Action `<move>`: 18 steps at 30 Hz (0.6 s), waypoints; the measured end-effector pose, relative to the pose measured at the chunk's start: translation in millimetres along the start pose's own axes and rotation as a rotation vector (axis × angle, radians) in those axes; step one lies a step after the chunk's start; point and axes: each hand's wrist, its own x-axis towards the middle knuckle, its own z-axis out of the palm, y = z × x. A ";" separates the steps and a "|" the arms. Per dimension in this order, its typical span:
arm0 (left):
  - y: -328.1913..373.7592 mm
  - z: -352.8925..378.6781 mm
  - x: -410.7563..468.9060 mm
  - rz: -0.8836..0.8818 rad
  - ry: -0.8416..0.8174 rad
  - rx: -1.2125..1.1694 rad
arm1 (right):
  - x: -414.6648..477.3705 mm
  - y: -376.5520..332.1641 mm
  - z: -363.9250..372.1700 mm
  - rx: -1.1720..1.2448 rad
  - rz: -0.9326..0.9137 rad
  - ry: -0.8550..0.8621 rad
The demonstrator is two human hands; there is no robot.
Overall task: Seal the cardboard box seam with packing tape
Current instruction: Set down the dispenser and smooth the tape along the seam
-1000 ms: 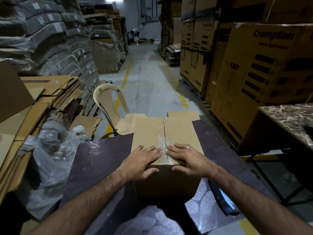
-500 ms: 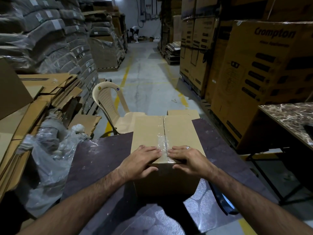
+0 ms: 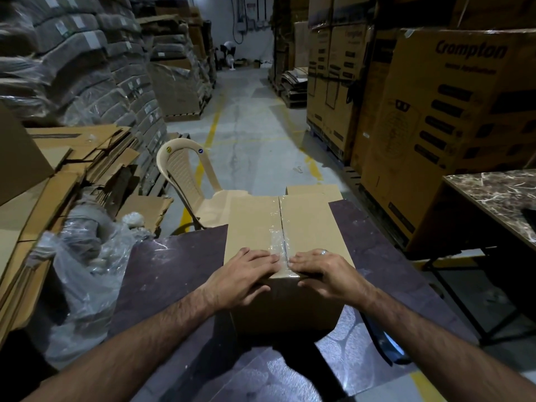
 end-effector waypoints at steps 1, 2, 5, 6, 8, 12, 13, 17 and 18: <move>0.5 -0.5 0.2 -0.003 0.001 -0.013 | -1.2 0.0 0.5 0.025 0.009 0.017; 0.8 -0.6 0.3 -0.001 0.005 -0.013 | -2.0 0.0 0.7 0.031 0.014 0.021; -1.7 0.3 3.6 -0.011 -0.018 0.019 | 0.9 2.6 0.1 -0.013 0.009 -0.010; -1.9 1.7 4.2 -0.036 -0.036 0.012 | 1.5 2.1 -0.5 -0.015 0.015 -0.014; 0.0 1.1 6.2 -0.084 -0.063 -0.005 | 3.1 -0.8 -2.9 -0.012 0.030 -0.020; 3.9 -4.0 11.4 -0.129 -0.138 0.055 | 7.1 1.7 -0.5 -0.137 -0.008 -0.087; 4.8 -4.7 12.5 -0.147 -0.148 0.062 | 5.7 2.2 -0.1 -0.133 0.003 -0.080; 6.8 -7.5 19.3 -0.191 -0.097 0.066 | 7.1 0.8 -3.0 -0.101 0.046 -0.084; 7.6 -7.8 21.2 -0.204 -0.123 0.084 | 9.8 0.3 -3.7 -0.129 0.036 -0.105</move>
